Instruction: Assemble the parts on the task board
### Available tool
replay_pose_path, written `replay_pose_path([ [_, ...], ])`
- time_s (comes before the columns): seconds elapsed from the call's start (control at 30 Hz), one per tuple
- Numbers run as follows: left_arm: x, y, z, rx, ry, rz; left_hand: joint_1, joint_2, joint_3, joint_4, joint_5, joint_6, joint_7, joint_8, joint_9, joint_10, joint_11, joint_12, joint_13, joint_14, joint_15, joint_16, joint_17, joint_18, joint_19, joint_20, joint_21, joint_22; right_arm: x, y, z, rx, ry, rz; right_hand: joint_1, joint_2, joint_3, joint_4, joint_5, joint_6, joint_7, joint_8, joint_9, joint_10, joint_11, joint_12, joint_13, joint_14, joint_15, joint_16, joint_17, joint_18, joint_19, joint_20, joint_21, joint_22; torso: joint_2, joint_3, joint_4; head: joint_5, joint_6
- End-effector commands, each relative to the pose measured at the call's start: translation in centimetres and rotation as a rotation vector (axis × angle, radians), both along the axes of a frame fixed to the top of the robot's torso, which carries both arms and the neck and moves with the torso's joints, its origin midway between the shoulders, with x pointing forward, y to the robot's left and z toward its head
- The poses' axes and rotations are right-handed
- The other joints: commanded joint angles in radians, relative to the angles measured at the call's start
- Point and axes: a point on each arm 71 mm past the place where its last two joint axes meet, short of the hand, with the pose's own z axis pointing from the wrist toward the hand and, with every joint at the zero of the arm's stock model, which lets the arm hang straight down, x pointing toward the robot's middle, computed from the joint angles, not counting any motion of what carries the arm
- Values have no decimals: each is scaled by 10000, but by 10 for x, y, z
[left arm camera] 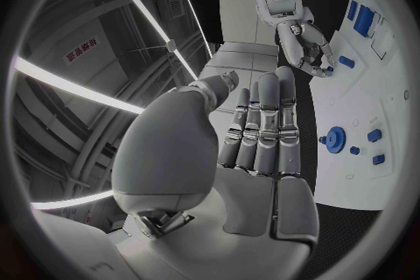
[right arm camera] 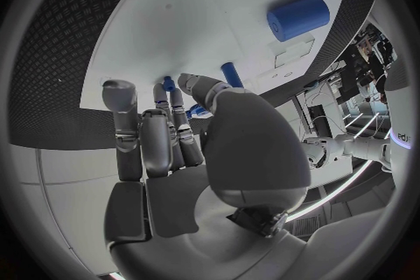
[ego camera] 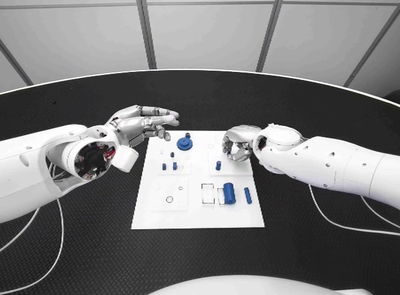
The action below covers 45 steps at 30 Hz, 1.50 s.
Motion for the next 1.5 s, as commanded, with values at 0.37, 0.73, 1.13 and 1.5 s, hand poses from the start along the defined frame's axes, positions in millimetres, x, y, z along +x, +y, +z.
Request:
replay_pose_path([
  [0.37, 0, 0, 0, 8, 37, -48, 7, 81, -51, 0, -47, 46, 56, 56, 14, -32, 39, 27, 3, -90, -21, -37, 23, 55, -30, 68, -52, -21, 0, 0, -2, -336, 130, -64, 111, 237, 9, -229, -80, 483, -138, 284, 193, 636, -178, 133, 63, 567, -99, 76, 264, -179, 43, -50, 387, 350, 2, -9, -14, 7, -114],
  [0.73, 0, 0, -1, 28, 91, -99, 10, 90, -56, -3, -47, 44, 60, 59, 16, -37, 42, 29, 3, -102, -17, -36, 30, 55, -32, 71, -61, -26, 1, -9, -1, -839, -306, -248, 124, 188, -9, -287, -88, 457, -132, 270, 201, 630, -174, 91, 62, 564, -105, 82, 261, -183, 39, -63, 413, 385, -8, 10, -12, -21, -171],
  [1.13, 0, -2, -1, 31, 116, -146, 8, 89, -65, -6, -48, 37, 64, 59, 16, -49, 47, 26, 2, -112, -14, -36, 35, 55, -35, 74, -67, -30, -1, -4, 0, -806, -489, -75, 91, 129, -25, -321, -108, 376, -101, 216, 195, 583, -144, 12, 50, 561, -87, 89, 255, -193, 30, -62, 443, 431, 8, 2, -7, -49, -200],
  [1.5, 0, -1, -1, 30, 119, -153, 9, 90, -70, -8, -48, 33, 66, 59, 17, -58, 50, 24, 1, -121, -11, -37, 39, 55, -37, 77, -73, -33, -2, 1, 2, -675, -621, 38, -67, 43, -66, -282, -330, 226, -26, 106, 178, 536, -84, -112, 46, 556, -38, 108, 245, -203, 6, -28, 462, 492, 4, -5, -2, -70, -236],
])
